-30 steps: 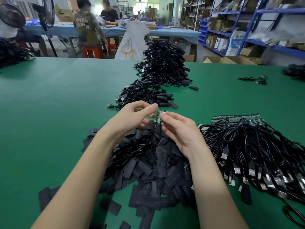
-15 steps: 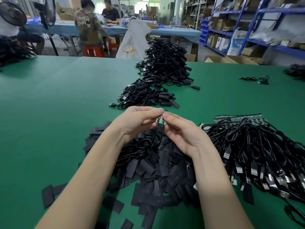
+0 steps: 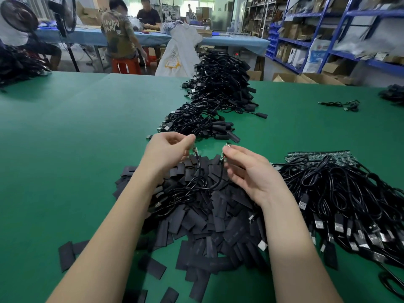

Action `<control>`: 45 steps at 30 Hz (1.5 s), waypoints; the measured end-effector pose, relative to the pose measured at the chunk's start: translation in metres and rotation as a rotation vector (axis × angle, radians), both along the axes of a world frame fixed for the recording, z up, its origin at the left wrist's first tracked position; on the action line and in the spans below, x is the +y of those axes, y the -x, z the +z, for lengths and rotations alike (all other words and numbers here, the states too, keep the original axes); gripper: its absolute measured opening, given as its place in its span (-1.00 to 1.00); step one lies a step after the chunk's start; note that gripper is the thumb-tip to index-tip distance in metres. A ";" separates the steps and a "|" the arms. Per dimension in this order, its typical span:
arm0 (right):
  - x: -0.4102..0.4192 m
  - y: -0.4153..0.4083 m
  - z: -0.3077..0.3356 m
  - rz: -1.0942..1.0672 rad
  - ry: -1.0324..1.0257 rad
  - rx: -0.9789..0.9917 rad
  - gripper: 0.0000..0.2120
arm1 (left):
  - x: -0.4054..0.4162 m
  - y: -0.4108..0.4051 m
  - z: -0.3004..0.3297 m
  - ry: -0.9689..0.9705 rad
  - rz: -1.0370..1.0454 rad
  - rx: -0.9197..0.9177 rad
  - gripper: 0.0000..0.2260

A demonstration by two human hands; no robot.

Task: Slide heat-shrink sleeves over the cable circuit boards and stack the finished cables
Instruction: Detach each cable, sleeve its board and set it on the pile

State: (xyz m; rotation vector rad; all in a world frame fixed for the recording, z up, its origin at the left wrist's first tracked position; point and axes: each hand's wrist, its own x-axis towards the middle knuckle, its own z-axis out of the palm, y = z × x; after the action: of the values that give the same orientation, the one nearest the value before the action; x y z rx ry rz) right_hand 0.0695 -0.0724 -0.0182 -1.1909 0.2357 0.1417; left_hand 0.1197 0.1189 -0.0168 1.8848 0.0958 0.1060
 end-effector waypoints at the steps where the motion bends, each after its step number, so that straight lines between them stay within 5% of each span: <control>1: -0.002 0.000 0.000 -0.006 0.015 -0.001 -0.79 | 0.001 -0.001 -0.002 -0.141 0.044 -0.026 -0.79; 4: -0.005 0.000 0.003 -0.006 0.029 -0.019 -0.78 | -0.006 0.002 0.003 -0.373 0.092 -0.156 -0.75; 10: -0.011 -0.004 0.004 0.029 -0.058 -0.074 -0.76 | -0.022 0.012 0.016 -0.005 -0.359 0.072 -0.82; 14: -0.010 -0.005 0.002 0.018 -0.075 -0.109 -0.73 | -0.024 0.016 0.015 0.141 -0.412 0.124 -0.92; 16: -0.010 -0.008 -0.001 -0.067 0.181 -0.162 -0.83 | -0.022 0.016 0.015 0.175 -0.382 0.138 -0.91; 20: -0.007 -0.010 -0.011 -0.106 1.042 -0.322 -0.95 | -0.018 0.015 0.014 0.202 -0.367 0.149 -0.88; 24: 0.006 -0.008 -0.018 0.035 1.304 -0.237 -0.76 | -0.017 0.015 0.014 0.203 -0.381 0.142 -0.88; 35: -0.001 -0.010 -0.019 -0.024 1.054 -0.250 -0.82 | -0.028 0.013 0.004 -0.025 -0.407 0.122 -0.75; 45: 0.000 -0.008 -0.011 -0.032 0.872 -0.353 -0.83 | -0.035 0.017 0.006 0.100 -0.337 0.119 -0.92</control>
State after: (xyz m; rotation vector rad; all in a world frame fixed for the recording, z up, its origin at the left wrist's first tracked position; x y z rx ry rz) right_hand 0.0777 -0.0721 -0.0294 -2.0471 -0.0095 -0.2276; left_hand 0.1031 0.0836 -0.0105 1.7806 -0.1340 -0.2372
